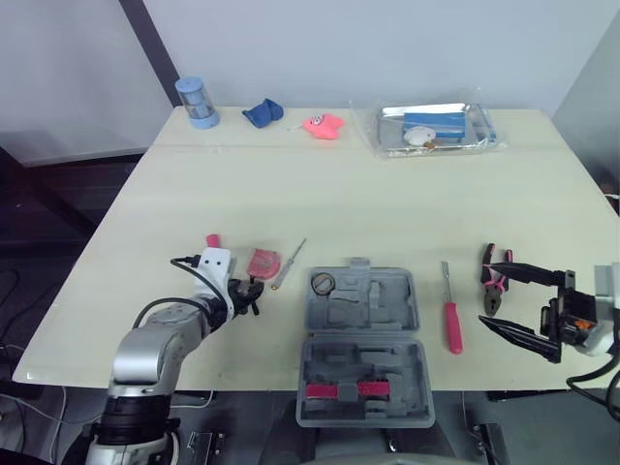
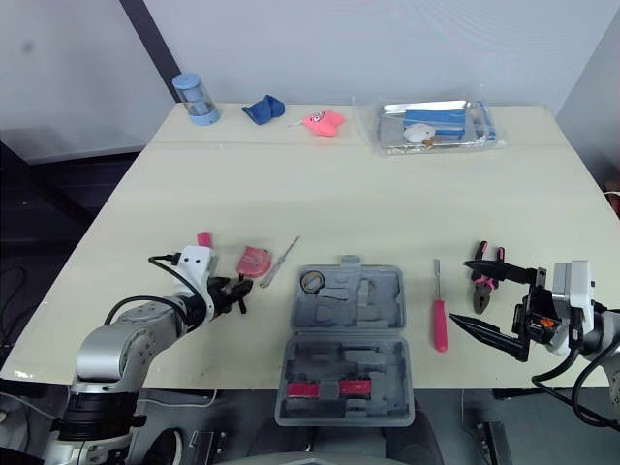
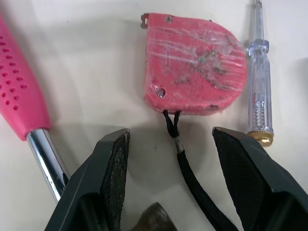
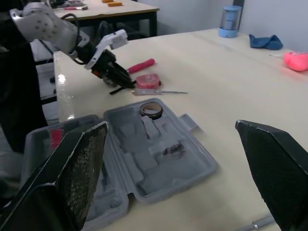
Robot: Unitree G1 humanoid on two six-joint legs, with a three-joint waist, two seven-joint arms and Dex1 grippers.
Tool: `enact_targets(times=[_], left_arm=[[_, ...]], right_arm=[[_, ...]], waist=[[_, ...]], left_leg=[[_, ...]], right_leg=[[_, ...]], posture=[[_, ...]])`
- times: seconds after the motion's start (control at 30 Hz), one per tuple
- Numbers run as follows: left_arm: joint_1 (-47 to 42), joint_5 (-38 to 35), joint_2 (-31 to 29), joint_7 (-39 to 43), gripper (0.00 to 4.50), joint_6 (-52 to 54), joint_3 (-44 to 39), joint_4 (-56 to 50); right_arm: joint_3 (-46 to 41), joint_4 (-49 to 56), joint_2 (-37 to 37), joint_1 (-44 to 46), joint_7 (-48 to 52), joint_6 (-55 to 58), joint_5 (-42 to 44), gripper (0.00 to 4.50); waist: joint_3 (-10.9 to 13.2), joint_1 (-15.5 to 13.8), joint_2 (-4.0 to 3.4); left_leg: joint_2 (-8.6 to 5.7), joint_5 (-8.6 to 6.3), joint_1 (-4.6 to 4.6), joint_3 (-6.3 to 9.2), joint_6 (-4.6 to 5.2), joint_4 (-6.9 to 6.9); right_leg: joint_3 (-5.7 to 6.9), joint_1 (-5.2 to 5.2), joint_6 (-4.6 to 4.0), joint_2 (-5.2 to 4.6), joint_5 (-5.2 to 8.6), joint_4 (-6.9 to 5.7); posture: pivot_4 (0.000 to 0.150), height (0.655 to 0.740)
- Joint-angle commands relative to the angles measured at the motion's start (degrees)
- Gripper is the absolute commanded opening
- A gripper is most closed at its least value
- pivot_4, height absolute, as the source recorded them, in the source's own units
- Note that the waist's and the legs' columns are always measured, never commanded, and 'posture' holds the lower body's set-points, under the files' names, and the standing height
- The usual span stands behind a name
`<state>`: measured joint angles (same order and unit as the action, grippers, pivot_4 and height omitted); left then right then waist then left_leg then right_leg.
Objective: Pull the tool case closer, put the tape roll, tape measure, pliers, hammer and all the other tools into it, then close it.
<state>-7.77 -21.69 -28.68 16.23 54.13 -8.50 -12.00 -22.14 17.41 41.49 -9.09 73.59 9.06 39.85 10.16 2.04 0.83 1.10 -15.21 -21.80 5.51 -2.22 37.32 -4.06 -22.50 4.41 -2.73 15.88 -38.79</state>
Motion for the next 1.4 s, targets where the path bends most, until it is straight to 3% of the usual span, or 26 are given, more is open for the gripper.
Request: enact_targets(times=[0.03, 0.17, 0.33, 0.37, 0.4, 0.67, 1.4], left_arm=[[-0.3, 0.5, 0.3, 0.8, 2.95, -0.8, 0.0, 1.1], [-0.7, 0.5, 1.2, 1.0, 2.95, -1.2, 0.0, 1.8], [-0.4, 0.2, 1.7, 1.5, 0.92, -0.9, -0.4, 1.5], [-0.2, 0.3, 1.7, 1.5, 0.28, -0.9, -0.3, 1.2], [0.0, 0.3, 1.8, 1.5, 0.05, -0.8, -0.3, 1.0], [1.5, -0.2, 0.9, 2.9, 0.05, 0.3, 0.9, -2.8], [21.1, -6.5, -4.8, 8.2, 0.05, 10.3, -1.3, -25.5]], right_arm=[[-0.5, 1.9, 0.9, 0.6, 0.9, -0.9, 1.0, 4.5], [-0.3, 2.2, 0.7, 0.6, 0.9, -1.0, 0.8, 4.5], [-0.4, 2.8, 0.5, -0.1, 0.9, -0.2, 2.0, 4.5], [-0.4, 2.9, 0.5, -0.4, 1.1, -0.3, 2.0, 4.5], [-0.4, 3.0, 0.5, -0.6, 1.2, -0.3, 2.0, 4.5], [-0.2, 3.3, 0.8, -0.3, 1.9, 0.1, 2.8, 4.5], [5.5, 2.5, 4.4, 1.5, 8.3, -0.3, 0.1, 4.5]], waist=[[0.0, 0.0, 0.0], [0.0, 0.0, -0.02], [0.0, -0.1, -0.02], [0.0, -0.1, -0.02], [0.0, -0.1, -0.02], [0.0, -0.1, -0.02], [0.0, 0.2, 0.0]], left_leg=[[0.0, 0.0, 0.0, 0.0, 0.0, 0.0], [0.0, 0.0, 0.0, 0.0, 0.0, 0.0], [-0.02, 0.0, -0.01, 0.0, 0.0, 0.01], [-0.03, 0.0, -0.02, 0.01, 0.0, 0.01], [-0.03, 0.0, -0.02, 0.01, 0.0, 0.01], [-0.03, 0.0, -0.01, 0.01, 0.0, 0.01], [-0.01, 0.0, -0.01, 0.01, 0.01, 0.0]], right_leg=[[0.0, 0.0, 0.0, 0.0, 0.0, 0.0], [0.0, 0.01, 0.0, 0.0, 0.0, -0.01], [0.0, 0.01, 0.0, -0.02, 0.0, 0.0], [0.0, 0.01, 0.0, -0.02, 0.0, 0.0], [0.0, 0.01, 0.0, -0.02, 0.0, 0.0], [0.0, 0.01, 0.0, -0.02, 0.0, 0.0], [0.0, 0.0, 0.0, -0.02, 0.01, 0.03]], posture=[[0.15, 0.74], [0.15, 0.74], [0.15, 0.74], [0.15, 0.74], [0.15, 0.74], [0.15, 0.74], [0.15, 0.74]])
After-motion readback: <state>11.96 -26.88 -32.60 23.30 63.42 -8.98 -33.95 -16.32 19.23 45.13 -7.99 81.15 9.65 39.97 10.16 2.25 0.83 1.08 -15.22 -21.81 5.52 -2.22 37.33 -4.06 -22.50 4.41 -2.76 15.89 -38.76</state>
